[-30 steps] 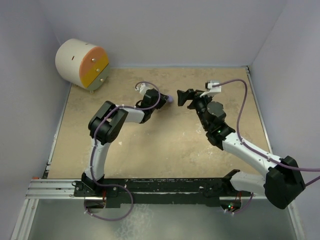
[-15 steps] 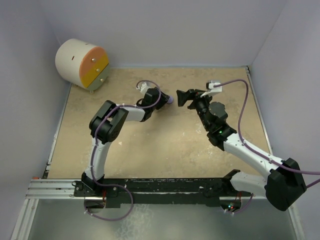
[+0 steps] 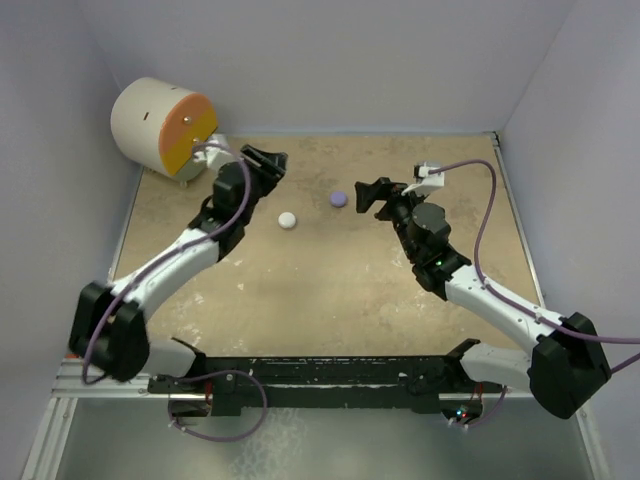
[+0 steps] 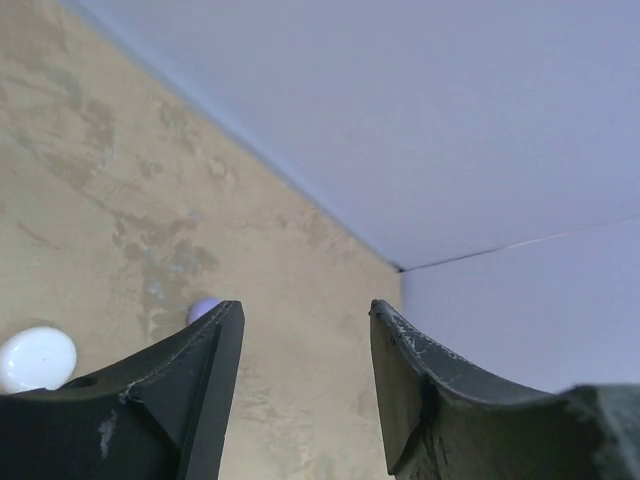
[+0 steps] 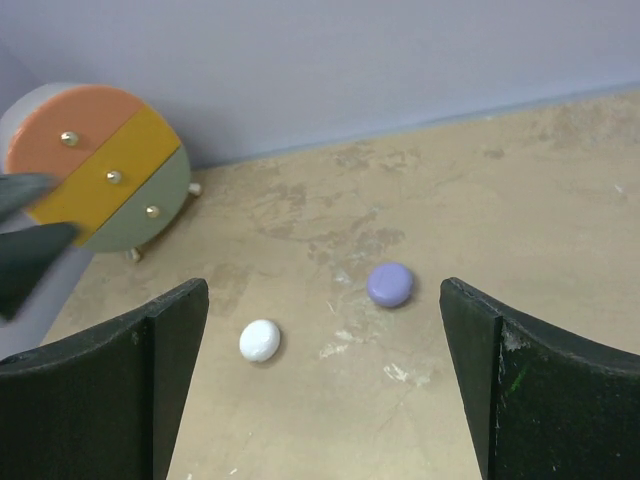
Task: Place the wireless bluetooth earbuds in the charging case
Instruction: Reset both arms
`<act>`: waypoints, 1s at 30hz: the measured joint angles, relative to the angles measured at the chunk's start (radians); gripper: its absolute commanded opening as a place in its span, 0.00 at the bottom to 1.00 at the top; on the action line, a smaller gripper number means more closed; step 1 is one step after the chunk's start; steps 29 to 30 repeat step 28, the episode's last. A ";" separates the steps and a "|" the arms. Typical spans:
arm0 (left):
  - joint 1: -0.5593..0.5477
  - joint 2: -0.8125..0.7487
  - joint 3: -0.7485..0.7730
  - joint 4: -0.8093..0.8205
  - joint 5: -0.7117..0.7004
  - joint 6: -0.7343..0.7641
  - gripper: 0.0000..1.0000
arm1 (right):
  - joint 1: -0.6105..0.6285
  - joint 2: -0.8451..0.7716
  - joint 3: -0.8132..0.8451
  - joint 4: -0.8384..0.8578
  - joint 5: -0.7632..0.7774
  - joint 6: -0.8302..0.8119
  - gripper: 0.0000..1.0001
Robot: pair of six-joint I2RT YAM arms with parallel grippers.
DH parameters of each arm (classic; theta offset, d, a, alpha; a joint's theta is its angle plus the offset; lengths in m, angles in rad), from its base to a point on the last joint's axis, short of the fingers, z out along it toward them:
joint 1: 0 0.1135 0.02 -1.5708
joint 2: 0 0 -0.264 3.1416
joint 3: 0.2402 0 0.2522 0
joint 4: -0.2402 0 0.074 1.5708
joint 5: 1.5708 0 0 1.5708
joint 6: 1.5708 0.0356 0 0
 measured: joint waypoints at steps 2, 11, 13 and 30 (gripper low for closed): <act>-0.003 -0.174 -0.066 -0.020 -0.047 0.016 0.55 | -0.003 0.003 -0.001 -0.034 0.050 0.048 1.00; -0.002 -0.738 -0.298 -0.361 -0.380 0.077 0.59 | -0.137 -0.019 -0.054 -0.085 0.133 0.176 1.00; -0.002 -0.795 -0.300 -0.448 -0.460 0.094 0.61 | -0.177 -0.019 -0.054 -0.091 0.133 0.178 1.00; -0.001 -0.861 -0.298 -0.768 -0.819 0.151 0.66 | -0.280 0.013 -0.072 -0.071 0.060 0.182 1.00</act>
